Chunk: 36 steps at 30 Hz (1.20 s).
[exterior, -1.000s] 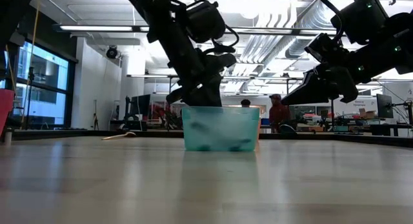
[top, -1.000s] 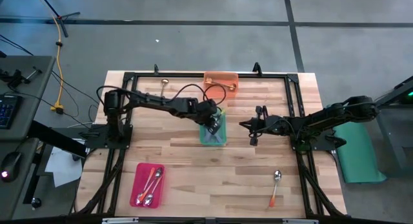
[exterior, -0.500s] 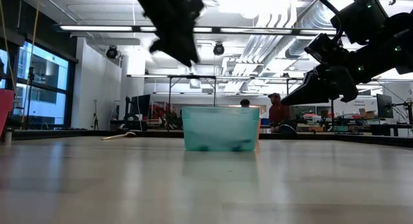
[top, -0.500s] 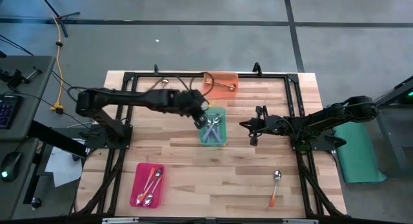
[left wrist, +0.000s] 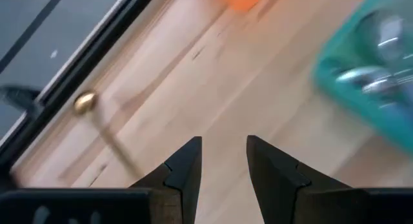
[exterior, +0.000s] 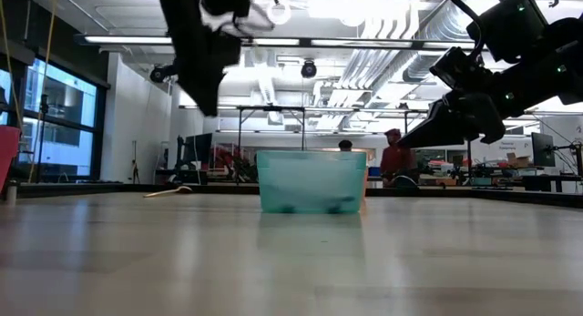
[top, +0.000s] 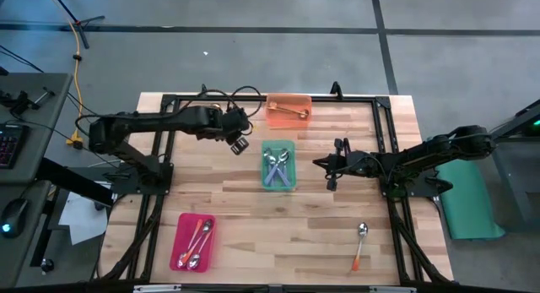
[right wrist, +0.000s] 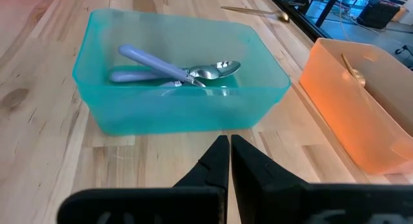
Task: Sort silverware by color (type)
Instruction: Put the gold spoon into the orange bin
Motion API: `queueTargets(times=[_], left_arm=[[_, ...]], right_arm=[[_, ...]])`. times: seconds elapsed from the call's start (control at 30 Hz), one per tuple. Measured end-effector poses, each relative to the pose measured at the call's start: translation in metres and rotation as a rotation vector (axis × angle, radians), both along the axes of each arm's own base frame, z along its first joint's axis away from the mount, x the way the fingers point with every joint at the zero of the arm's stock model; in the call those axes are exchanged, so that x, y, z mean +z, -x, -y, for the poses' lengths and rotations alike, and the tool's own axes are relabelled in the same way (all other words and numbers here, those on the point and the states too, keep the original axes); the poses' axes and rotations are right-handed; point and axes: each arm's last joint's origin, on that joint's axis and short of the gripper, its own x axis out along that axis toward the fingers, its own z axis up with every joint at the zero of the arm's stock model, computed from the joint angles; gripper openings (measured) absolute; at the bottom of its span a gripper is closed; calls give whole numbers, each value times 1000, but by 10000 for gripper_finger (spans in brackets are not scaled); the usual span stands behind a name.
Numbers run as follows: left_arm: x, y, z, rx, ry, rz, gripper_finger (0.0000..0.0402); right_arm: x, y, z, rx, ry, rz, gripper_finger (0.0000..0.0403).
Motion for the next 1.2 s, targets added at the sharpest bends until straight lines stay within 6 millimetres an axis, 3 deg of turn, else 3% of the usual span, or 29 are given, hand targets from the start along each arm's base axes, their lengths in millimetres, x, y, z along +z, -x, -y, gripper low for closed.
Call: queueTargets(times=[0.33,0.6,0.97,1.2], left_arm=[[-57,42,-51,170,75,-123,115],[-78,67,-85,324,71,-61,115],[-105,90,-98,377,115,-15,115],[-110,100,-104,403,171,12,115]], right_arm=[[0,0,0,0,0,-3,0],[0,0,0,0,-1,-3,0],[0,0,0,-1,-3,-2,0],[0,0,0,-1,-3,6,0]])
